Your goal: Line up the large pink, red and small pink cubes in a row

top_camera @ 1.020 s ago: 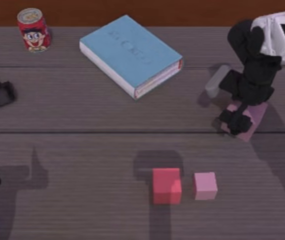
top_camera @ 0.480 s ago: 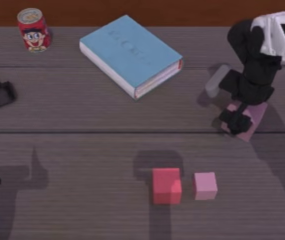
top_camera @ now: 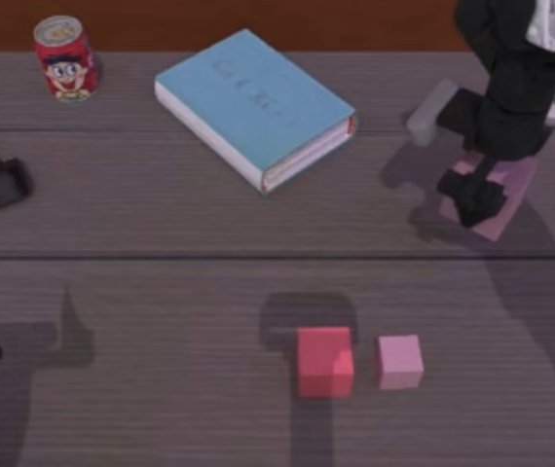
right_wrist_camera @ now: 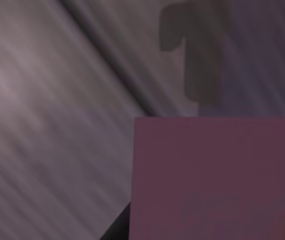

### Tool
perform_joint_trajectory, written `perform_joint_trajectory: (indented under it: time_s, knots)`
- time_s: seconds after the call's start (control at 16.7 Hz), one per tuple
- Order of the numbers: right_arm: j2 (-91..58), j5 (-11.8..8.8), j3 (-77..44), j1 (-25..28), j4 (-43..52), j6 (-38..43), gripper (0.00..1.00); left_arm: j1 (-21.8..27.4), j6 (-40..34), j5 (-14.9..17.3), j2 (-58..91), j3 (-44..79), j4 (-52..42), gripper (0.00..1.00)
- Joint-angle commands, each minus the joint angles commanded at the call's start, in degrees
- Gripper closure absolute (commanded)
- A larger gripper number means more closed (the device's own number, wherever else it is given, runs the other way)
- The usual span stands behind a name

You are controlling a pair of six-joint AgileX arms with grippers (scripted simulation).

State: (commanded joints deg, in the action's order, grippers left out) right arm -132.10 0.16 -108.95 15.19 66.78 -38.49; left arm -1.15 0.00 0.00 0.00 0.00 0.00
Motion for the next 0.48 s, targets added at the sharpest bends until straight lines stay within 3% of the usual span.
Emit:
perform_joint_trajectory:
  time_s: [0.3, 0.48]
  knots:
    - [-0.10, -0.01, -0.13, -0.15, 0.12, 0.10, 1.00, 0.00, 0.00, 0.00, 0.00, 0.00, 0.00, 0.00]
    - [-1.13, 0.00, -2.36, 3.76, 1.27, 0.42, 1.00, 0.00, 0.00, 0.00, 0.00, 0.00, 0.00, 0.00]
